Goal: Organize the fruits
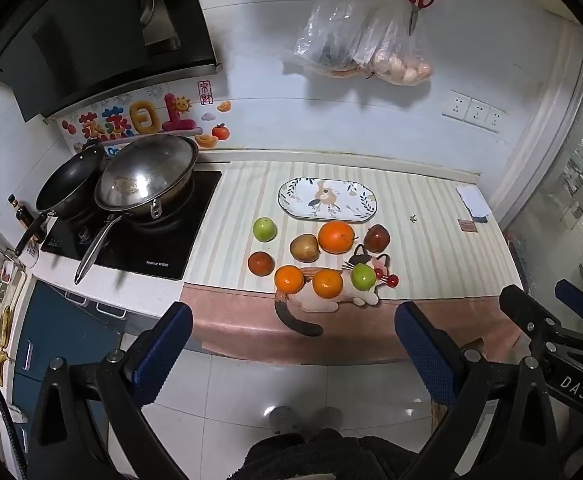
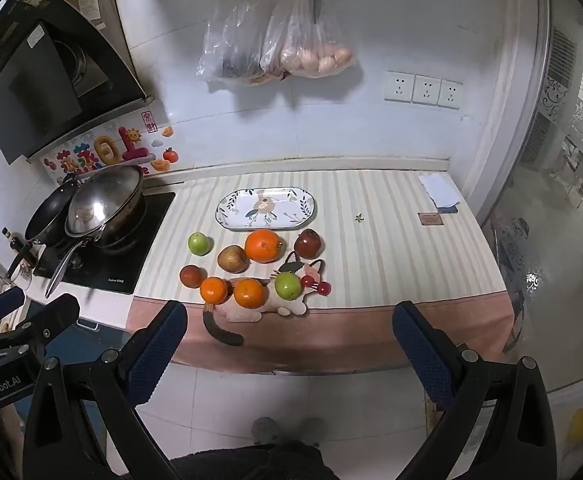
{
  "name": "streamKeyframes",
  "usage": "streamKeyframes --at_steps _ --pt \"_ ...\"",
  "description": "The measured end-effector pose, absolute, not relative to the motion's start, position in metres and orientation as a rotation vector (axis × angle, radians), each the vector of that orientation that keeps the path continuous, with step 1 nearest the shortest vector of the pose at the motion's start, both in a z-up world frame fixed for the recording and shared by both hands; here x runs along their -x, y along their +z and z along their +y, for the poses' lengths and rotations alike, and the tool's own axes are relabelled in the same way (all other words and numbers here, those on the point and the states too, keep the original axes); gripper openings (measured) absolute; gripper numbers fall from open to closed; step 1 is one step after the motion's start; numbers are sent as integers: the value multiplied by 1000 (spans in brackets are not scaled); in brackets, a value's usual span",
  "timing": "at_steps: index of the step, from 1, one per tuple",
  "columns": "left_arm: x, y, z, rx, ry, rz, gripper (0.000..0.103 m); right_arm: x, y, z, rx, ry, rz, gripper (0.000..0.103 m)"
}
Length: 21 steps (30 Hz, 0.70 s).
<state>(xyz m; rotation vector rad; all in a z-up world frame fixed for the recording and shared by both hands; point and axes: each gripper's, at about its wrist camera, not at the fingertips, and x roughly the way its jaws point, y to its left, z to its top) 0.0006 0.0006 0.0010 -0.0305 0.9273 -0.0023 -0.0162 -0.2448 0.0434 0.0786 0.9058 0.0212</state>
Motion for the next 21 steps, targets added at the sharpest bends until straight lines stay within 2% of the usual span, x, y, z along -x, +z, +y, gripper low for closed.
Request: streamKeyframes --at_steps 21 --pt "7 6 -13 20 -4 924 103 22 49 -250 -80 20 901 103"
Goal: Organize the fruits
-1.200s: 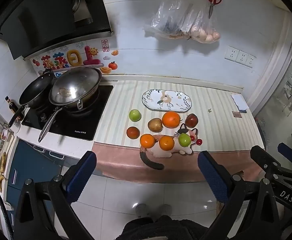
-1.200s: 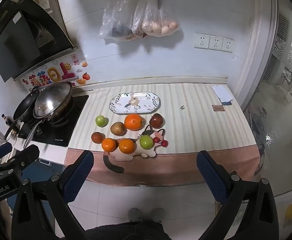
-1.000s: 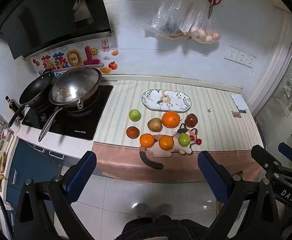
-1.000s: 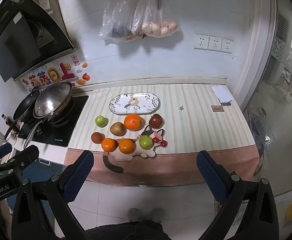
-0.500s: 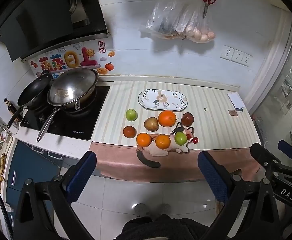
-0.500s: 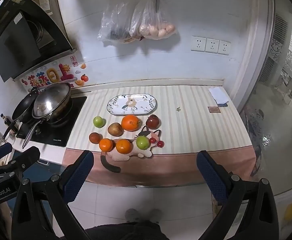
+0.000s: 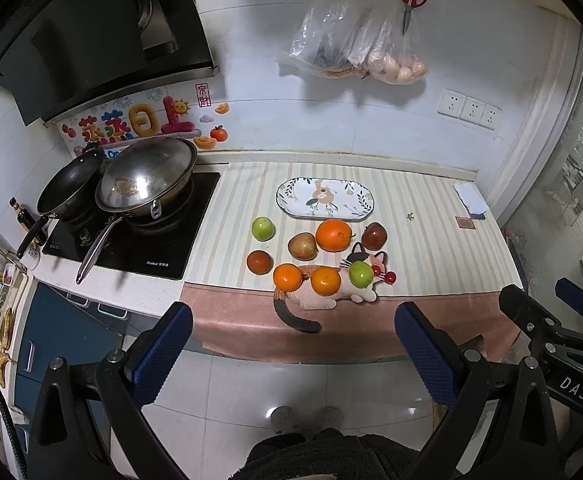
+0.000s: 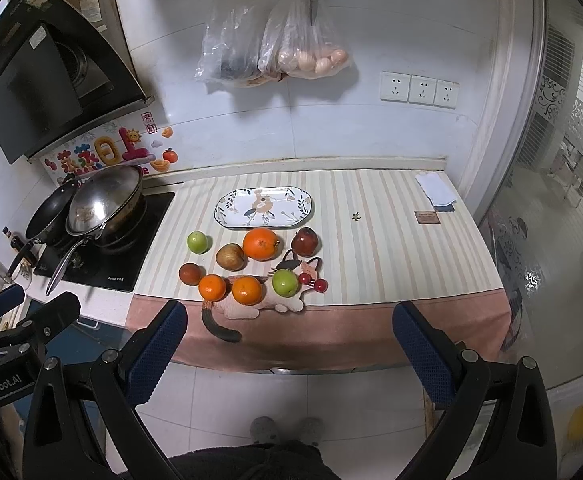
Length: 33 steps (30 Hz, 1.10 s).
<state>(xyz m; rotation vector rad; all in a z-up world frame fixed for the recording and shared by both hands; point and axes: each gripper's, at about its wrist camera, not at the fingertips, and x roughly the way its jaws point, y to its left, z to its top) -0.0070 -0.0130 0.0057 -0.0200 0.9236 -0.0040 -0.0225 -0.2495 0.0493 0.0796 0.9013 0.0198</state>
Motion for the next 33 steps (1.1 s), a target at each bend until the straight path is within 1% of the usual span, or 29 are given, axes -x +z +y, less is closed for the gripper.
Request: streamKeyframes --at_steps 33 --pt "13 11 -13 22 -2 912 103 39 59 -259 -81 16 888 103"
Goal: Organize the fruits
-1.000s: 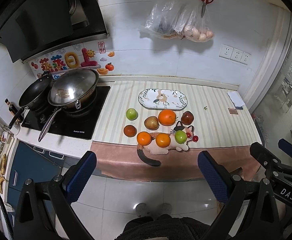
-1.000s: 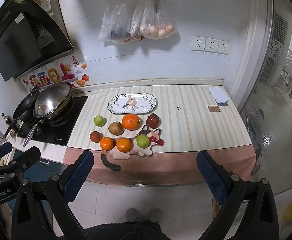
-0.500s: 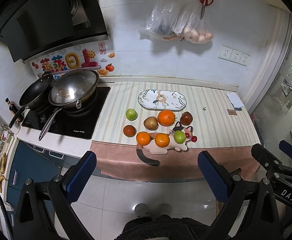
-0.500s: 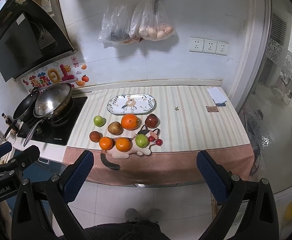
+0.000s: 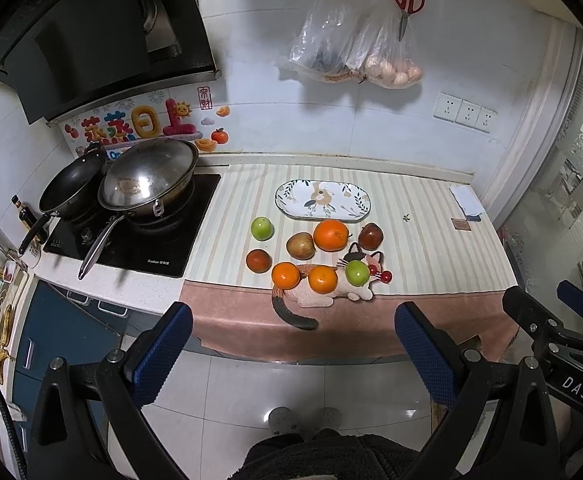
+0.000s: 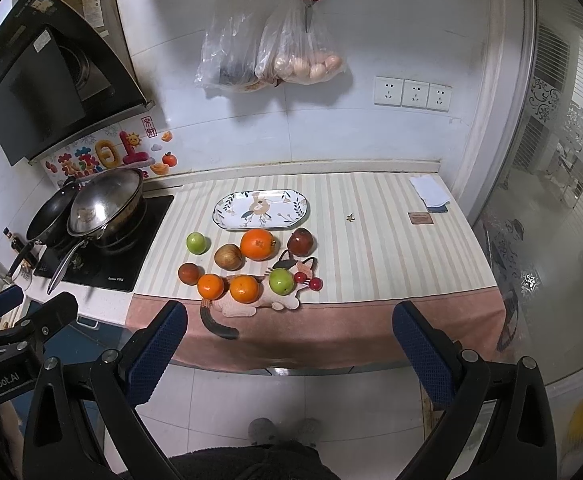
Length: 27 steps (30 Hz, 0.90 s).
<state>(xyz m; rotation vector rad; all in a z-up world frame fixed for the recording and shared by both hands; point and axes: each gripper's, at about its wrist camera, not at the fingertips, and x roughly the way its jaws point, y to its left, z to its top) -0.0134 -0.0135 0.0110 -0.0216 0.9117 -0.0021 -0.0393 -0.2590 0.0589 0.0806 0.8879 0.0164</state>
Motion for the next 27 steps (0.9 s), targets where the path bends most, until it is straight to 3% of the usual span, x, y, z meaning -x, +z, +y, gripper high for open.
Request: streamKeyframes --at_steps 27 --pt "19 16 -16 18 9 899 103 44 63 -264 -112 10 888 103"
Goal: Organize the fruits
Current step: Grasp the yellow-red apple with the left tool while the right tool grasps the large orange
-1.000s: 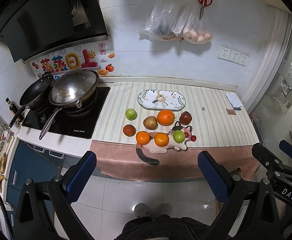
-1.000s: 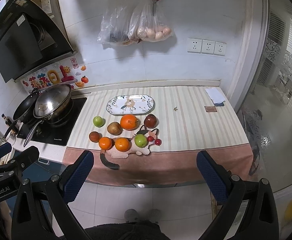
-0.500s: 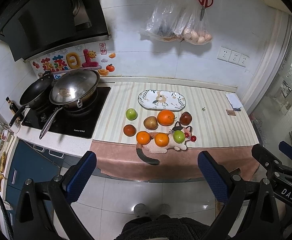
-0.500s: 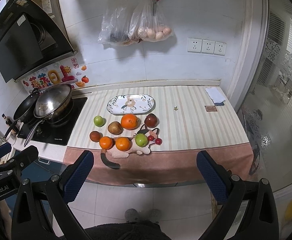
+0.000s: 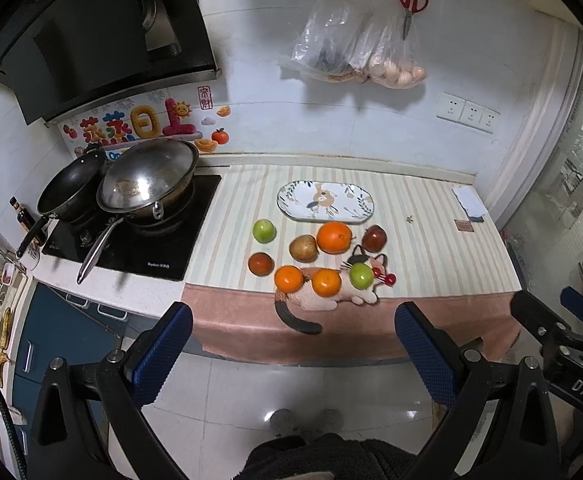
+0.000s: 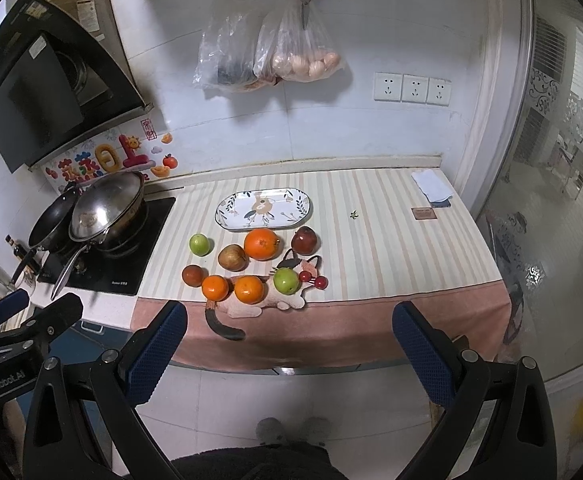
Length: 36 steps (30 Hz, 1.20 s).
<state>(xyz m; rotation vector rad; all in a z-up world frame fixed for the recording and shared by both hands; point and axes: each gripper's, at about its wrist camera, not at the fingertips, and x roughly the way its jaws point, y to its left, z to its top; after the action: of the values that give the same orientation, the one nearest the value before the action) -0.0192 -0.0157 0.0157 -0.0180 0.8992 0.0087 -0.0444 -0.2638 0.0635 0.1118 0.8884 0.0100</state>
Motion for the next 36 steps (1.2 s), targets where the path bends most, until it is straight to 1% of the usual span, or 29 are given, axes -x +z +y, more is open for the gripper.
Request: streamKeyframes --at_steps 4,9,13,22,26,32,36 --pt "-3 7 -8 5 30 889 103 30 53 -256 -137 -16 888 103" --pt "-54 -24 12 -41 56 905 103 -3 23 -251 -187 -37 929 103" --pt "-94 -57 27 -41 39 979 103 -32 -11 -249 -211 -62 983 103" --pt "-172 -134 30 -50 28 1160 103 -104 -96 -253 -283 -38 1122 103" --pt "-216 -183 34 19 40 1304 103 -149 -137 -257 -365 18 1189 103" --pt "-253 -234 33 45 139 1415 102 -249 -222 -260 -545 104 1335 103" --pt "-275 -258 30 55 175 1477 102 -319 -282 -245 -588 112 1430 103"
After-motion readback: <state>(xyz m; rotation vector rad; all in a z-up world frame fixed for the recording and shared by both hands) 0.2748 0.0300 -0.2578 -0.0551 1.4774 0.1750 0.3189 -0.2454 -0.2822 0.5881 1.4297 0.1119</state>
